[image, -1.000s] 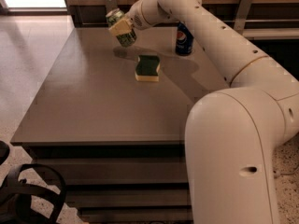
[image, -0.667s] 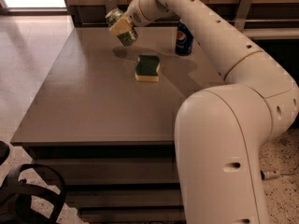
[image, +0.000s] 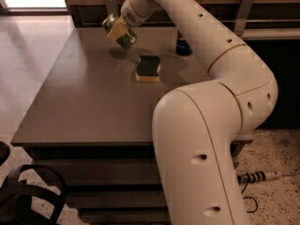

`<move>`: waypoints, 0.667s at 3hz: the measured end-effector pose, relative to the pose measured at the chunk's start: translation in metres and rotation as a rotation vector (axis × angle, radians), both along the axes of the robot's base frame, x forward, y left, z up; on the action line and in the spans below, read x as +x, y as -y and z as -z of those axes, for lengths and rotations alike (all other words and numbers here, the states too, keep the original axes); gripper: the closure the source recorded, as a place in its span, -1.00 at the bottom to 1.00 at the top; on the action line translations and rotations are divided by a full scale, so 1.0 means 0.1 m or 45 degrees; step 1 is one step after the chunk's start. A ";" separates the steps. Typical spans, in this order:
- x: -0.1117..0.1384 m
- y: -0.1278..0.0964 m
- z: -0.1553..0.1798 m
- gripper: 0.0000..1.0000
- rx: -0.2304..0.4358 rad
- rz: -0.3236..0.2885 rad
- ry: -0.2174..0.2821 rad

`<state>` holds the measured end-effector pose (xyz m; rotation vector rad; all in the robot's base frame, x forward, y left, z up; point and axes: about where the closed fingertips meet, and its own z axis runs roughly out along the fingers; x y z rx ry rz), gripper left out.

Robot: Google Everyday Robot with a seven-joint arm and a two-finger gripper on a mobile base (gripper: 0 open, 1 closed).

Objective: Knock green can over

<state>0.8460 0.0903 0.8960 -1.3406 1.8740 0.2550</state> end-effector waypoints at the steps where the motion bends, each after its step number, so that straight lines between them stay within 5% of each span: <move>1: -0.04 -0.10 0.17 1.00 -0.106 -0.028 -0.042; 2: -0.08 -0.20 0.33 1.00 -0.182 -0.064 -0.081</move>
Offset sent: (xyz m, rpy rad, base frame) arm -0.0056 0.0274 -0.0408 -0.2196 0.0952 0.0818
